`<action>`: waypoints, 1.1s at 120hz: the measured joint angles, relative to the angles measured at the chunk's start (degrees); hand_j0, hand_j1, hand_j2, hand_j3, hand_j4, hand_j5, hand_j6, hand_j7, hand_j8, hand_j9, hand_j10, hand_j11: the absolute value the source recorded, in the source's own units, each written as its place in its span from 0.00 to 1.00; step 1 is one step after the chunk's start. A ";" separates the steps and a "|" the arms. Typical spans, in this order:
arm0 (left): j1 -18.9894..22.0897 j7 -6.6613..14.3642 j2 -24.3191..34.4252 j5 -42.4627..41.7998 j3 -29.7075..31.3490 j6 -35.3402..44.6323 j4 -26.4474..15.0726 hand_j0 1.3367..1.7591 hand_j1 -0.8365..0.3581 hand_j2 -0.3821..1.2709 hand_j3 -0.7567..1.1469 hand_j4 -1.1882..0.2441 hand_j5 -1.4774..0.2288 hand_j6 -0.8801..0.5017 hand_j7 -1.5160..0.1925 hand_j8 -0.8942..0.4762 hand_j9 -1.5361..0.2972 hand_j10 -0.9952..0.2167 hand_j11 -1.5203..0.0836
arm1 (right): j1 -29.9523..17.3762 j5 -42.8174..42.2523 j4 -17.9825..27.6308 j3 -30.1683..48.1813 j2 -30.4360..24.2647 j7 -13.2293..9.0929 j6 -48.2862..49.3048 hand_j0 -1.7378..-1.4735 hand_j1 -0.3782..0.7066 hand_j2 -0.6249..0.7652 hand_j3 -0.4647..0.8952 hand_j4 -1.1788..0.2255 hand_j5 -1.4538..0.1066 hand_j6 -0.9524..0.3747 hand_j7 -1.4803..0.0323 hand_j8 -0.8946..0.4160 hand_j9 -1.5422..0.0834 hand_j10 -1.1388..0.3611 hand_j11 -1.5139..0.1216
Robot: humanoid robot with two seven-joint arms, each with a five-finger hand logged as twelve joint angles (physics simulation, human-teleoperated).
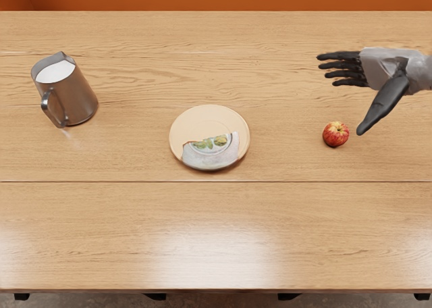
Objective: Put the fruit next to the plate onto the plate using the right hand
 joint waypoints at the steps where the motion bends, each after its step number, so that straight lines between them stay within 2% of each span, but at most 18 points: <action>1: 0.00 0.00 0.00 0.00 0.00 0.00 0.00 0.76 0.76 0.26 0.40 0.67 0.69 0.47 0.71 0.48 0.67 0.63 0.76 | -0.19 -0.67 0.74 0.04 -0.16 0.01 0.00 0.30 0.07 0.44 0.34 0.81 0.90 0.69 0.95 0.65 0.92 0.73 0.90; 18: 0.00 0.00 0.00 0.00 0.00 0.00 0.00 0.76 0.76 0.26 0.40 0.67 0.69 0.47 0.71 0.48 0.67 0.63 0.76 | -3.21 -10.72 10.48 -0.23 -1.49 -0.04 -6.31 0.30 0.07 0.44 0.34 0.81 0.90 0.69 0.94 0.65 0.92 0.73 0.89; 26: 0.00 0.00 0.00 0.00 0.00 0.00 0.00 0.76 0.76 0.26 0.40 0.67 0.69 0.47 0.71 0.48 0.67 0.63 0.76 | -3.98 -13.59 13.16 -1.30 -1.78 -0.28 -10.99 0.30 0.07 0.44 0.34 0.81 0.90 0.68 0.94 0.65 0.92 0.73 0.89; 33: 0.00 0.00 0.00 0.00 0.00 0.00 0.00 0.76 0.76 0.26 0.40 0.67 0.69 0.47 0.71 0.48 0.67 0.63 0.76 | -4.36 -15.58 14.58 -1.97 -1.74 -1.40 -14.63 0.30 0.07 0.44 0.34 0.81 0.90 0.68 0.94 0.65 0.92 0.73 0.89; 40: 0.00 0.00 0.00 0.00 0.00 0.00 0.00 0.76 0.76 0.26 0.40 0.67 0.69 0.47 0.71 0.48 0.67 0.63 0.76 | -4.56 -16.84 15.38 -2.34 -1.60 -2.78 -17.64 0.30 0.07 0.44 0.34 0.81 0.89 0.68 0.94 0.65 0.91 0.73 0.89; 47: 0.00 0.00 0.00 0.00 0.00 0.00 0.00 0.76 0.76 0.26 0.40 0.67 0.69 0.47 0.71 0.48 0.67 0.63 0.76 | -4.61 -17.57 15.93 -2.57 -1.27 -6.13 -19.66 0.30 0.08 0.44 0.34 0.80 0.89 0.68 0.94 0.64 0.91 0.72 0.89; 53: 0.00 0.00 0.00 0.00 0.00 0.00 0.00 0.76 0.76 0.26 0.40 0.67 0.69 0.47 0.71 0.48 0.67 0.63 0.76 | -4.61 -18.07 16.40 -2.66 -1.09 -8.14 -20.74 0.30 0.09 0.44 0.34 0.79 0.88 0.67 0.93 0.63 0.90 0.72 0.88; 71: 0.00 0.01 0.00 0.00 0.00 0.00 0.00 0.76 0.76 0.26 0.40 0.67 0.69 0.47 0.71 0.48 0.67 0.63 0.76 | -4.70 -21.54 18.14 -2.93 -0.76 -11.57 -24.46 0.30 0.15 0.43 0.34 0.75 0.83 0.62 0.88 0.59 0.85 0.68 0.83; 93: 0.00 0.01 0.00 0.01 0.00 0.00 0.00 0.76 0.76 0.26 0.40 0.67 0.69 0.47 0.71 0.48 0.67 0.63 0.76 | -4.79 -25.14 20.19 -6.43 -0.15 -13.10 -33.07 0.30 0.20 0.43 0.34 0.72 0.80 0.59 0.84 0.56 0.82 0.65 0.80; 132: 0.00 0.00 0.00 0.00 0.00 0.00 0.00 0.76 0.76 0.26 0.40 0.67 0.69 0.47 0.71 0.48 0.67 0.63 0.76 | -4.94 -31.02 21.41 -12.30 3.52 -14.27 -45.13 0.30 0.24 0.42 0.34 0.69 0.77 0.56 0.81 0.53 0.79 0.62 0.77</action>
